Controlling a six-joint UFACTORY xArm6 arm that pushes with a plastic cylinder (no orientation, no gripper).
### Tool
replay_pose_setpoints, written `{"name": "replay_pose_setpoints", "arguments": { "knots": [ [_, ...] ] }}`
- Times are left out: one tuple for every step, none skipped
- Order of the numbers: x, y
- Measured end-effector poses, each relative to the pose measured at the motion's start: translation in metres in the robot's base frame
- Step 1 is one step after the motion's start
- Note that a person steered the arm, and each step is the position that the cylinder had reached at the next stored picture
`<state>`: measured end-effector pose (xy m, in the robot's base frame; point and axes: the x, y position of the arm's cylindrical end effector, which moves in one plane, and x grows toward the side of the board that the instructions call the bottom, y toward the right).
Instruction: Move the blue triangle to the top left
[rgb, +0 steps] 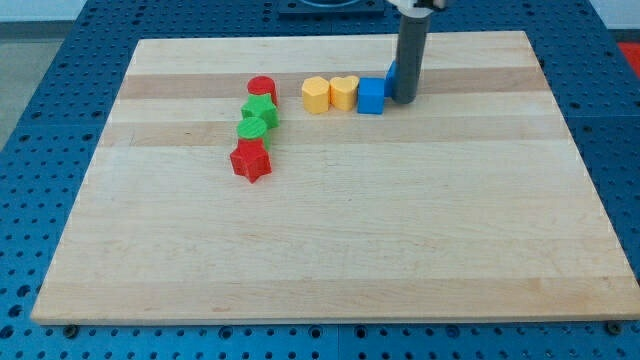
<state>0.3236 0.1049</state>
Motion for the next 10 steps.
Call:
{"name": "replay_pose_setpoints", "arguments": {
  "knots": [
    [-0.011, 0.023],
    [-0.029, 0.031],
    [-0.031, 0.009],
    [-0.031, -0.004],
    [-0.020, -0.004],
    [-0.013, -0.008],
    [-0.013, -0.030],
    [-0.017, -0.053],
    [-0.029, -0.075],
    [-0.042, -0.089]
  ]
}}
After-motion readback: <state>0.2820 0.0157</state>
